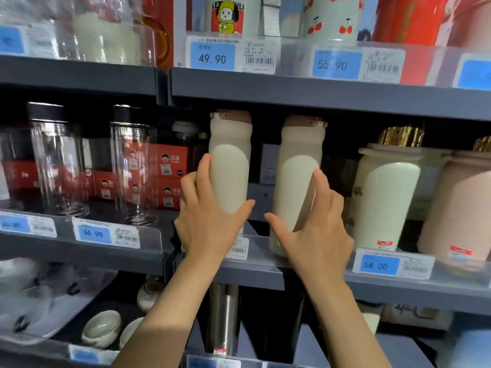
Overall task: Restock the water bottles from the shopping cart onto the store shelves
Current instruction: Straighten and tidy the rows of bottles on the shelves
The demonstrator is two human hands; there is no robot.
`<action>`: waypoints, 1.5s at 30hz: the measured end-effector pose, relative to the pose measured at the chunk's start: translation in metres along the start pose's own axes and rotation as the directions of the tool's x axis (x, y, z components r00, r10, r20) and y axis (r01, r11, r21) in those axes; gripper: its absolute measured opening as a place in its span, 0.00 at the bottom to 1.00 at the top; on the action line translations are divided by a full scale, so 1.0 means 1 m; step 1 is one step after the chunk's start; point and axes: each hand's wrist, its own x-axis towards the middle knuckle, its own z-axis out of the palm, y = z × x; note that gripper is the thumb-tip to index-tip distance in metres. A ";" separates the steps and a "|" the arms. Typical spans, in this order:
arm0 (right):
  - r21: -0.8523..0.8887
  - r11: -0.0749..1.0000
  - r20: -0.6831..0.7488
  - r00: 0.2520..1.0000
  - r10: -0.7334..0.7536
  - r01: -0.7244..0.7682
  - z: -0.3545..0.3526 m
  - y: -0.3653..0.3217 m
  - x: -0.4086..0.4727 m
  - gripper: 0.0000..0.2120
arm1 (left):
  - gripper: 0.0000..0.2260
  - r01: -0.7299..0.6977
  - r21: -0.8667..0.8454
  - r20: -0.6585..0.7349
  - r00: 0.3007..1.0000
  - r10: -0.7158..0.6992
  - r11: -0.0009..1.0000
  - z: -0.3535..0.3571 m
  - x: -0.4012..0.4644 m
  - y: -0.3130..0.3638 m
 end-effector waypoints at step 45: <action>0.125 0.992 0.081 0.997 0.019 -0.029 -0.014 0.012 0.000 0.49 | 0.42 -0.020 -0.084 0.007 1.000 0.020 0.996 -0.009 -0.016 -0.010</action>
